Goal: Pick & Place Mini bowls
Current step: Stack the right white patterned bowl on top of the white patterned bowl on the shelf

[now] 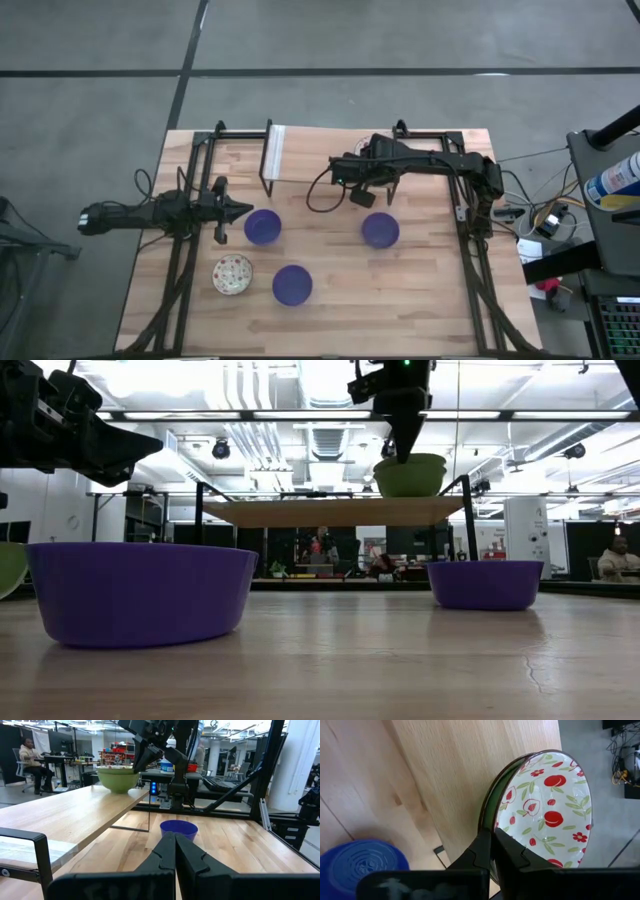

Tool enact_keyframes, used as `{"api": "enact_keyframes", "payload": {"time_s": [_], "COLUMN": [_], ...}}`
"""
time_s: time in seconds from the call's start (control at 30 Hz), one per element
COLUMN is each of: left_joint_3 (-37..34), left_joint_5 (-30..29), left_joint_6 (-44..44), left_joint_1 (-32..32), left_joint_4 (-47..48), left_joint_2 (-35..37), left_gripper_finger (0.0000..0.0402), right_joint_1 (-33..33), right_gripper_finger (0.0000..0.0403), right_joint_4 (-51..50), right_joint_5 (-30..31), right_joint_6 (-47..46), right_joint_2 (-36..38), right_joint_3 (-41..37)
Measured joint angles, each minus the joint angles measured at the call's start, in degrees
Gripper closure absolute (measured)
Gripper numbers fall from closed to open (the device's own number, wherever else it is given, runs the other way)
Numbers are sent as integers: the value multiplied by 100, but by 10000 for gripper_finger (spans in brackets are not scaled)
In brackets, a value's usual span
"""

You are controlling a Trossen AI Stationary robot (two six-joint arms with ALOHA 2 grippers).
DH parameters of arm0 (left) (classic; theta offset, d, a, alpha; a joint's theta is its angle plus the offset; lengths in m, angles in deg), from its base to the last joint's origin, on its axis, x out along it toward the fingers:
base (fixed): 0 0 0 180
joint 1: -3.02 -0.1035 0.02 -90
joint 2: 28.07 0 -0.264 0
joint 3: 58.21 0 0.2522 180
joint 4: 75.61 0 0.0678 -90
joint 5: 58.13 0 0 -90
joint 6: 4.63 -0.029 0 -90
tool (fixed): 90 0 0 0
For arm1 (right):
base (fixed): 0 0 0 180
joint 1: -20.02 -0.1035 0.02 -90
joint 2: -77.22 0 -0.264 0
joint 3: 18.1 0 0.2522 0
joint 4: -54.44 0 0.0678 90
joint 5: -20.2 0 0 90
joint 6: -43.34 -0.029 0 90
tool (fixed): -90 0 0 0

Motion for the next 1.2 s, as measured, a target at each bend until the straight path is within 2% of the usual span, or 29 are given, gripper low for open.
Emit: {"api": "enact_keyframes", "payload": {"time_s": [0.13, 0.53, 1.2], "left_joint_3": [0, 0, 0], "left_joint_5": [-2, -1, -1], "left_joint_6": [0, 0, 0], "left_joint_1": [-1, 1, 1], "left_joint_4": [0, 0, 0], "left_joint_2": [-1, 0, -1], "left_gripper_finger": [401, 401, 401], "right_joint_1": [0, 0, -2], "right_gripper_finger": [388, 337, 323], "right_joint_4": [2, -9, -22], "right_joint_5": [1, 26, 42], "right_joint_6": [-48, -111, -107], "right_joint_2": [0, 0, 120], "right_joint_3": [-9, 0, 0]}}
